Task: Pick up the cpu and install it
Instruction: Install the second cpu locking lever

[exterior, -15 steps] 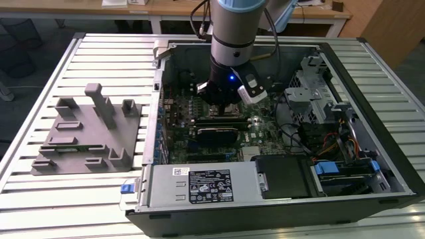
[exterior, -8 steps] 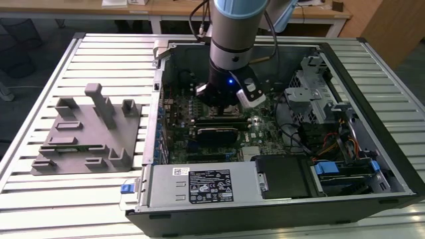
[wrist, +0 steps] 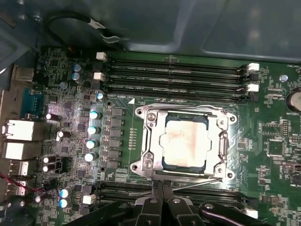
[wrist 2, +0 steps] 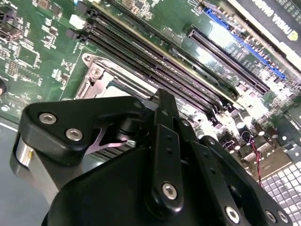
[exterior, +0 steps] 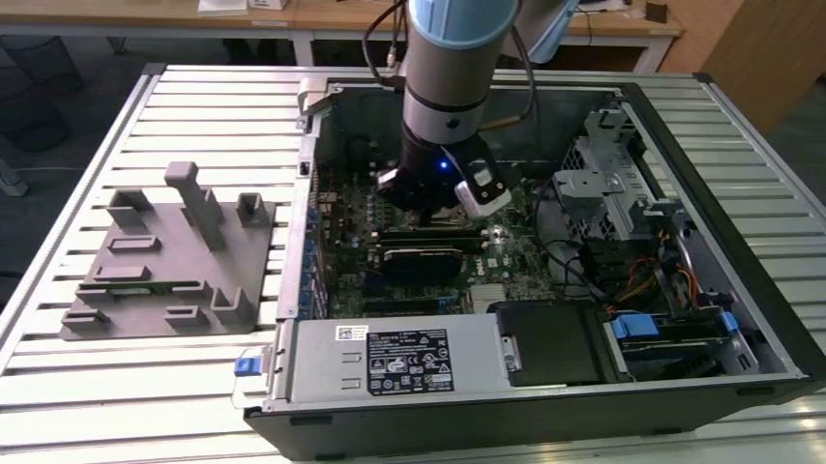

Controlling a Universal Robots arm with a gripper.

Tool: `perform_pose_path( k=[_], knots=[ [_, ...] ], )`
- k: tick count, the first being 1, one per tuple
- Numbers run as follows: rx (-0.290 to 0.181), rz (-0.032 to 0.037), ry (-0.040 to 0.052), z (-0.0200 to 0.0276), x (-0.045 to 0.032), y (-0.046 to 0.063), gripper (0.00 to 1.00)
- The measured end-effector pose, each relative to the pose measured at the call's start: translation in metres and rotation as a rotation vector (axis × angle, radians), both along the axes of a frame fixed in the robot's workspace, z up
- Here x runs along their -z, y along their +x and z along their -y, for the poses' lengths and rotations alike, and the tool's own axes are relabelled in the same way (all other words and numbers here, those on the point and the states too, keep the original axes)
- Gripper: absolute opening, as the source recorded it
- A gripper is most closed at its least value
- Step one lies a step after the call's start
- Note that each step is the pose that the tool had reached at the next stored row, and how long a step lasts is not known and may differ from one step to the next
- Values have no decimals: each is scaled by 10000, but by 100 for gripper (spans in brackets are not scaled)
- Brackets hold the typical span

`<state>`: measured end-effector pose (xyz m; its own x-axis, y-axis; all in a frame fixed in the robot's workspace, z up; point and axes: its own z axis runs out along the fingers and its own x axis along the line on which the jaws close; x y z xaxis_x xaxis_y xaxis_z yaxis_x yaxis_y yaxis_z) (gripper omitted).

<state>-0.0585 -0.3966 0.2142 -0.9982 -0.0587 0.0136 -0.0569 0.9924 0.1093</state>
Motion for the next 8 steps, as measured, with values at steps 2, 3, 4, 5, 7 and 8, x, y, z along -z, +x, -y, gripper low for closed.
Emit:
perform_pose_path(
  k=[2,3,4,5,7,8],
  knots=[
    [0,1,25,6,20,-20,11],
    [0,1,34,7,32,-29,11],
    [0,0,41,7,45,-35,11],
    [0,0,51,8,59,-36,11],
    [0,0,68,8,88,-37,11],
    [0,0,75,8,102,-37,11]
  ],
)
